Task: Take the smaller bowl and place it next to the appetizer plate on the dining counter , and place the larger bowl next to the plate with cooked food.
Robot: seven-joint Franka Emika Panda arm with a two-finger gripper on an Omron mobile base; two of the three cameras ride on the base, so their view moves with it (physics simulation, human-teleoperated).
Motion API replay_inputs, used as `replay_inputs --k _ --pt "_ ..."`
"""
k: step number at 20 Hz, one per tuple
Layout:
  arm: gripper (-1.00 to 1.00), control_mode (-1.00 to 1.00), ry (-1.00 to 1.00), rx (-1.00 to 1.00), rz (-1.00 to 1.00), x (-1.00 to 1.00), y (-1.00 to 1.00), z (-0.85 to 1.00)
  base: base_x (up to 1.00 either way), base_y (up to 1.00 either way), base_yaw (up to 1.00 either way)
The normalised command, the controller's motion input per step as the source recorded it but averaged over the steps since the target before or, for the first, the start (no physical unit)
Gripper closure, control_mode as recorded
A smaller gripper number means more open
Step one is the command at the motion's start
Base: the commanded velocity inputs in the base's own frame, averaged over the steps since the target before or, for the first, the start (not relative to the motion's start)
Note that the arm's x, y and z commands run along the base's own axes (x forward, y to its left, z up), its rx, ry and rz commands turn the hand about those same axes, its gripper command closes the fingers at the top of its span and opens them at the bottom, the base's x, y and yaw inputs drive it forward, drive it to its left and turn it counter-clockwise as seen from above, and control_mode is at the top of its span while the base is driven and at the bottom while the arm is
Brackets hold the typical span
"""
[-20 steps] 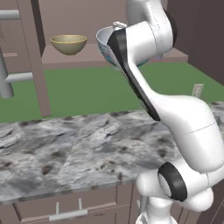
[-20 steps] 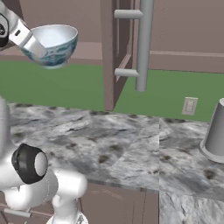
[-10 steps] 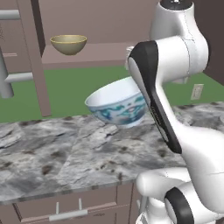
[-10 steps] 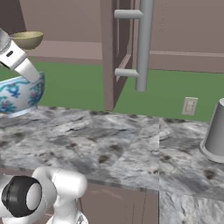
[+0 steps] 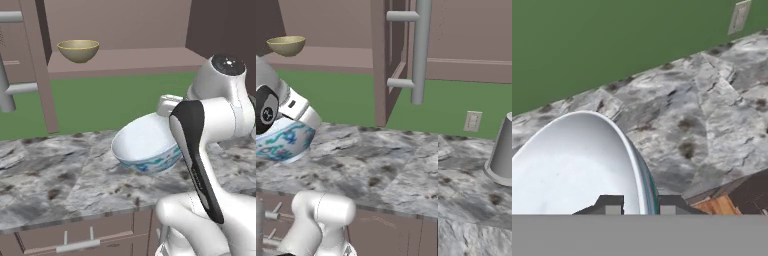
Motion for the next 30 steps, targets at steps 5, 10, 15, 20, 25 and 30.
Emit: replay_inputs --k 5,10,15,20,25,30 --pt "1.0 -1.0 -0.1 0.0 0.03 -0.11 -0.07 0.0 0.0 0.0 0.0" --pt "1.0 -1.0 -0.04 0.0 0.01 -0.52 -0.01 0.0 0.0 0.0 0.0" --pt "1.0 1.0 0.0 0.0 0.0 0.0 0.0 0.0 -1.0 0.0 0.1" --pt "1.0 1.0 0.0 0.0 0.0 0.0 0.0 0.0 -0.79 0.2 0.22" --pt "1.0 1.0 0.0 0.0 0.0 0.0 0.0 0.0 -0.68 0.5 0.36" --pt "1.0 1.0 0.0 0.0 0.0 0.0 0.0 0.0 -0.49 0.59 0.49"
